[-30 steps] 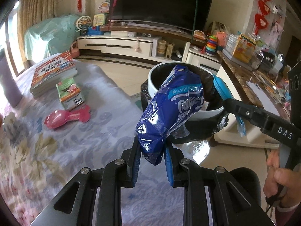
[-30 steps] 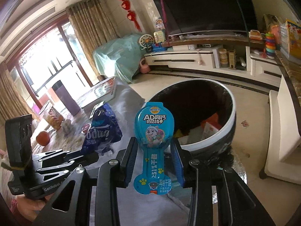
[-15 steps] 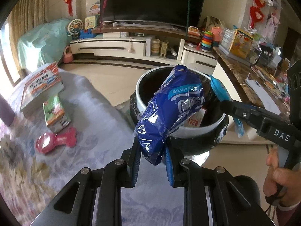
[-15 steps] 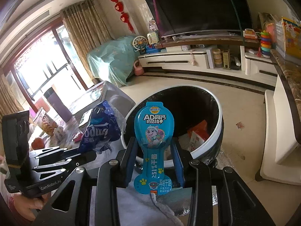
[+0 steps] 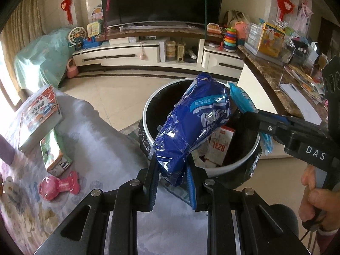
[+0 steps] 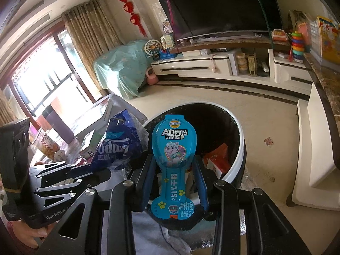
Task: Collect trash
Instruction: 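Carry the blue snack bag and blue candy package over the trash bin, then open both grippers to drop the snack bag and candy package into the bin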
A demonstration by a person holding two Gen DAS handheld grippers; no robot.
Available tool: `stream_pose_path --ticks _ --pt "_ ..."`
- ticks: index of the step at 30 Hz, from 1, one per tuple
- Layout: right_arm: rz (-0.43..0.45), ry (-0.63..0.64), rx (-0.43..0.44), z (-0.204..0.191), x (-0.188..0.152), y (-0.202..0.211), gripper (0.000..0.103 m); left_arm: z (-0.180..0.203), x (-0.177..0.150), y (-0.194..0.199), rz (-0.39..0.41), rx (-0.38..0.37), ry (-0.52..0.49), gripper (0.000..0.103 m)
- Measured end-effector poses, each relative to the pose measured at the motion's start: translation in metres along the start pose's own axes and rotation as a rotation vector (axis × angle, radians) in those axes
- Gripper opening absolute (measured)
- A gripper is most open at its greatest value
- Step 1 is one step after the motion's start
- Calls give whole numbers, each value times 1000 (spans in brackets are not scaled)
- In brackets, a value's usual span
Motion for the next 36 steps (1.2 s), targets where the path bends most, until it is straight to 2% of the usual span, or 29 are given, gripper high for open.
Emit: stream_pose_path --ticks 19,25,27,30,31,32,36 --pt "-7 -22 -16 8 9 -17 37 1 16 -33 -47 -2 22 23" --pt "-14 -26 -21 9 8 -20 37 -2 20 -39 -54 -6 40 27" --pt "-20 -36 -21 11 8 -22 39 -3 22 -39 -49 -6 43 30" --pt "-30 -48 -31 15 9 -24 42 -2 24 -37 -37 -5 42 40" --pt "-33 -50 -34 16 9 -24 48 -1 23 -36 -32 -5 42 48" --pt "-27 -54 -37 16 9 -22 55 0 23 -34 -24 -3 38 52" --pt "-4 -67 -33 17 9 -13 64 1 14 -22 1 12 36 52"
Point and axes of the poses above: each gripper's, at about its wrist camera, not at the fingertips, and y roughly against the way its jaws point, z to its right, x to its top, the point moved 2 cm from there along -y, roughly the way its jaws point, and after that the axes turned 14 degrees about z, right-handed, at the moved point
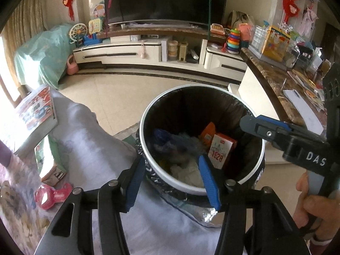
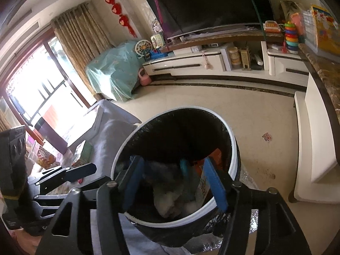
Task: Collect trash
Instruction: 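Open both grippers to drop the snack bag and candy package into the bin, then move both open grippers back over the table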
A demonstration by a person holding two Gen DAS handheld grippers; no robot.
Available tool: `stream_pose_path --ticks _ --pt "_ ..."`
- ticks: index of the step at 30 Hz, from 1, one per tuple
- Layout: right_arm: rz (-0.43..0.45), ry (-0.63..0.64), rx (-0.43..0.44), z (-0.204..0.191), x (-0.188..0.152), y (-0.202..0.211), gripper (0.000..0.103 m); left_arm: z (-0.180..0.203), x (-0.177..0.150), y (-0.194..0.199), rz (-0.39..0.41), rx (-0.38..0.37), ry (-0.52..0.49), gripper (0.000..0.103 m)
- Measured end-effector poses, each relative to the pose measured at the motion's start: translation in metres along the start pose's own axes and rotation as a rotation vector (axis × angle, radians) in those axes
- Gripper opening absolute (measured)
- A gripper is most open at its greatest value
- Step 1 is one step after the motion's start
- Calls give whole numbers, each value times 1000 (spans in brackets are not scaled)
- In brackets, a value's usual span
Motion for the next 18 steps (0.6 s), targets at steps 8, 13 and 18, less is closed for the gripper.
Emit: stream_pose_path --ticks 8,13,18 --pt "30 -24 26 -14 -9 20 86 -31 -41 48 63 16 134 58" --pt "35 -4 59 -42 -24 30 88 -55 -75 82 103 61 213 58" --pt "35 52 118 -83 -42 39 91 -84 -108 121 134 117 304 58"
Point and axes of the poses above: each gripper's, at about its wrist camera, not at the fingertips, and y roughly against the way its jaws point, z to its right, x to its top, the point moved 2 cm from there along -y, roughly the way its jaws point, and after that the axes turned 14 degrees about z, right-handed, at the moved point
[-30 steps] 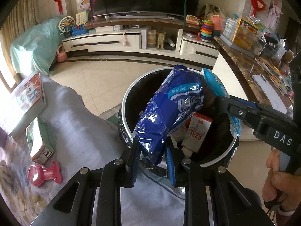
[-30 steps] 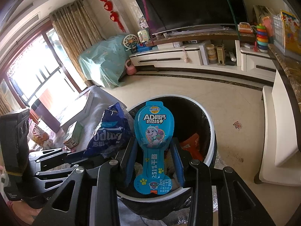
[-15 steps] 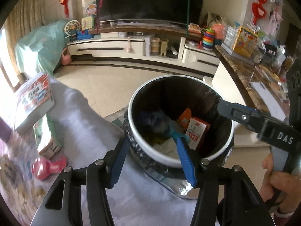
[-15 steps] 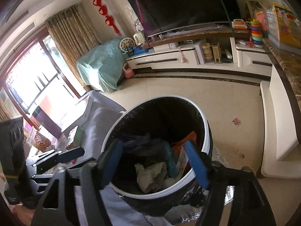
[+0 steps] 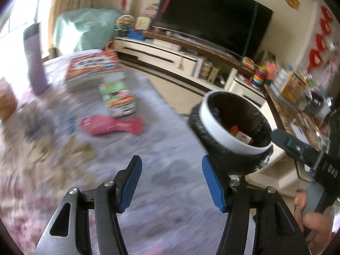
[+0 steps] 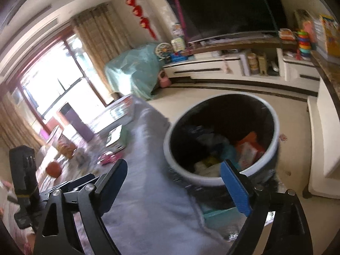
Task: Collect trash
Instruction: 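Move both open grippers back over the table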
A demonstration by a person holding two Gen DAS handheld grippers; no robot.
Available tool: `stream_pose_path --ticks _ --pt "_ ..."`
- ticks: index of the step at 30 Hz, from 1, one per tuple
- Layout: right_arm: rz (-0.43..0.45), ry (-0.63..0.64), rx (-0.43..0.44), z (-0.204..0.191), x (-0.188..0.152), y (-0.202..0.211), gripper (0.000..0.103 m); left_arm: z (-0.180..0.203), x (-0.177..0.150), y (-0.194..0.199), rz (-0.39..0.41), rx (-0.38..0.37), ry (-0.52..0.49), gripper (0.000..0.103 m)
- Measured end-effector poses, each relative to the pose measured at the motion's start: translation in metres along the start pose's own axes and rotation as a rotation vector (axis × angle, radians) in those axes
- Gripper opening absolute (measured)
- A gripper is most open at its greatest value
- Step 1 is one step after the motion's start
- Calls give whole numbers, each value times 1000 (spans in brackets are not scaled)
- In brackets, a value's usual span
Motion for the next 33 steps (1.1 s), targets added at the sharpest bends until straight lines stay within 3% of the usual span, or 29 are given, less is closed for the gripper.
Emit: stream_pose_path --ticks 9,18,33 --pt "-33 85 120 -64 -29 -5 98 -62 -20 54 33 122 90 61" --pt "-103 144 192 -101 -60 -26 98 -99 -24 76 35 198 144 62" --pt "-183 223 243 -127 -69 -77 98 -150 -18 54 -6 274 196 63"
Point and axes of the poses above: each gripper's, at about its wrist camera, not at the fingertips, and y roughly against the way its jaws point, z to its right, x to its top, the point moved 2 cm from there along -y, roughly the way its jaws point, and after that the axes turned 14 degrees about z, right-handed, at the moved point
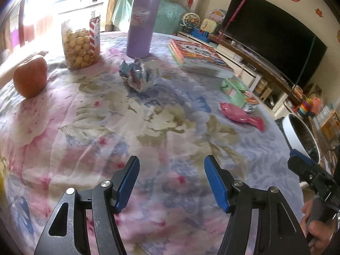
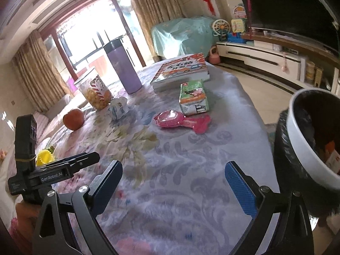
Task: Collect trash
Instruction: 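Move both open grippers back over the table, then grasp the crumpled foil wrapper with the left gripper while the right grasps the pink brush-shaped package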
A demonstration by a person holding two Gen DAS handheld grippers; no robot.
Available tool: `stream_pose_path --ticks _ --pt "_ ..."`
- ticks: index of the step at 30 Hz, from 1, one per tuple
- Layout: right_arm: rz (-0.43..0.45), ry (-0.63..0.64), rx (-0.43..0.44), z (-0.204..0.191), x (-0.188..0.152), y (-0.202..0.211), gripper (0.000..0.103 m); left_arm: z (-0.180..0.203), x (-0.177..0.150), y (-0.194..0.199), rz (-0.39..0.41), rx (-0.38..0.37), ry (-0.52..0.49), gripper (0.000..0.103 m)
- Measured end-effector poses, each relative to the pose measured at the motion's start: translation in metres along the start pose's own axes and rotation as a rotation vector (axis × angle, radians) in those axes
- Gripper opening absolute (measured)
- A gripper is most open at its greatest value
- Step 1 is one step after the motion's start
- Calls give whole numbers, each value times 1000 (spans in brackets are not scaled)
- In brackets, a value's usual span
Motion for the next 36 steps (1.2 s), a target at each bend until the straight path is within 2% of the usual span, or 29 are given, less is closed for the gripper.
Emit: stream_pose_path --ticks 13,23,25,26,27,28,30,31,36 --pt "-91 104 30 9 29 -73 98 -17 45 -69 -10 44 -11 71" --pt "-178 181 33 11 30 -113 96 -24 75 -131 -5 96 -30 73" --pt "-187 207 28 8 27 -113 88 -24 75 -139 4 102 -42 70" --pt "-192 222 29 5 25 -112 77 -24 74 -143 3 109 -50 59" --pt "-196 235 25 3 23 -111 71 -25 73 -146 -5 102 -52 48" --pt "-196 244 16 2 22 -111 58 -24 72 -148 -14 96 -53 34" --pt "-193 242 7 3 21 -107 39 -23 71 -147 -3 89 -62 27" --pt "-194 226 17 4 21 -105 34 -22 71 -145 -2 82 -65 26" --pt "-181 126 53 8 19 -86 33 -14 61 -123 1 34 -63 23"
Point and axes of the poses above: each gripper's, at about its wrist camera, not at the fingertips, and y roughly against the way its jaws point, z to its right, x to its top, the point moved 2 cm from there along -y, roughly the way its jaws point, and after that the axes turned 14 degrees about z, right-handed, at the moved point
